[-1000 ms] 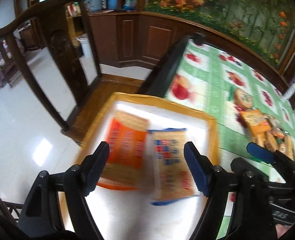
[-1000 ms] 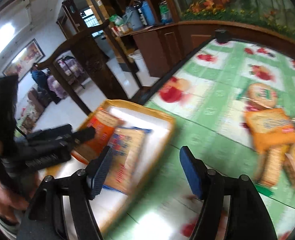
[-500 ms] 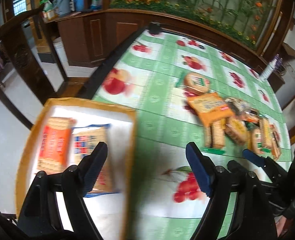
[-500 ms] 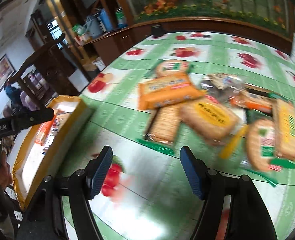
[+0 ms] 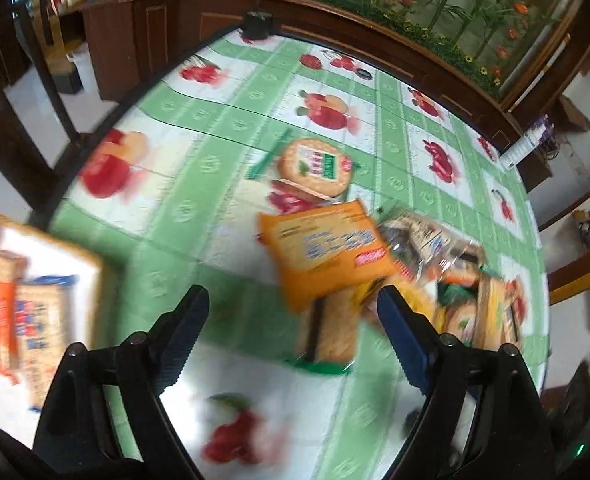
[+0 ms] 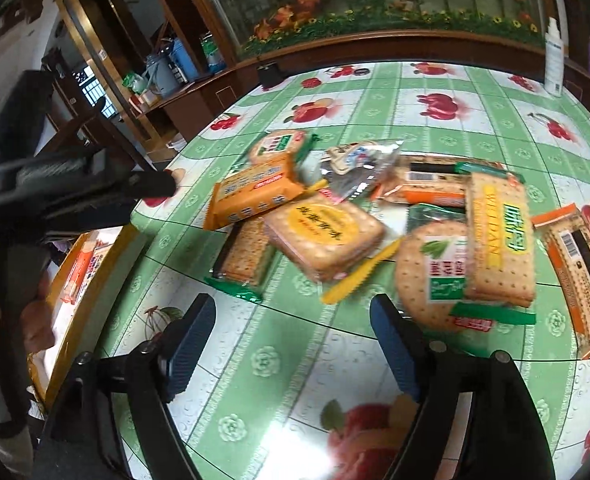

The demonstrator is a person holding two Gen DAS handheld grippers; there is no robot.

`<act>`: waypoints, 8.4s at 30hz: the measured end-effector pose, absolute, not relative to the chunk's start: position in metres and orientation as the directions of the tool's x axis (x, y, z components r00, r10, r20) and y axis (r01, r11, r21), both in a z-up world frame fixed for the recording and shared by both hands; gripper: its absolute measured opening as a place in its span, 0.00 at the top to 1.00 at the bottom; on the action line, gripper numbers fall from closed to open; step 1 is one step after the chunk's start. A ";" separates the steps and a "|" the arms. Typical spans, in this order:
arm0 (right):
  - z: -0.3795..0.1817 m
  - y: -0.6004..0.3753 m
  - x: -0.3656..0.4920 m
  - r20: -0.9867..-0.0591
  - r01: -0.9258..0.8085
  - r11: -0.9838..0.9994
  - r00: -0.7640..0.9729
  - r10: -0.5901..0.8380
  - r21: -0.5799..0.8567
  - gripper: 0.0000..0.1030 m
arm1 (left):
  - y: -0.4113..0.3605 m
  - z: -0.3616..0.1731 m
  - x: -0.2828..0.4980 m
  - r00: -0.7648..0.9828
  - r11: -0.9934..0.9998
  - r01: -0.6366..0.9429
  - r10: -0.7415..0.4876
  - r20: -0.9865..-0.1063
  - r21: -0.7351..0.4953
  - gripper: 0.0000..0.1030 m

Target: Organize snacks

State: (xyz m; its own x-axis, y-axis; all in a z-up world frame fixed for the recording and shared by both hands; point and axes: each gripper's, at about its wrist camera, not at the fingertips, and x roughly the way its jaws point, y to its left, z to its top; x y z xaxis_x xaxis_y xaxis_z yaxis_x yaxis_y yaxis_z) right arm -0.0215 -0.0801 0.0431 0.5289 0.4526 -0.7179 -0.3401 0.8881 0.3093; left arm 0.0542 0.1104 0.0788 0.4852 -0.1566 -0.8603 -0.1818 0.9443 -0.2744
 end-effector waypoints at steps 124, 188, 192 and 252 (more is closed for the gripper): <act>0.069 0.030 -0.071 -0.697 -0.646 0.755 0.488 0.526 0.117 0.32 | 0.206 0.105 -0.099 0.610 0.981 -0.165 0.019 -0.792 -0.103 0.31; 0.070 0.096 -0.057 -0.706 -0.672 0.730 0.455 0.543 0.129 0.23 | 0.237 0.097 -0.123 0.585 0.962 -0.272 0.154 -0.796 -0.013 0.15; 0.069 0.056 -0.055 -0.705 -0.622 0.772 0.489 0.514 0.131 0.23 | 0.204 0.100 -0.107 0.590 0.977 -0.212 0.101 -0.801 -0.033 0.15; 0.035 -0.161 0.006 -0.762 -0.259 0.947 0.570 0.307 0.189 0.55 | 0.058 0.028 0.053 0.419 0.998 -0.038 -0.033 -0.907 -0.054 0.50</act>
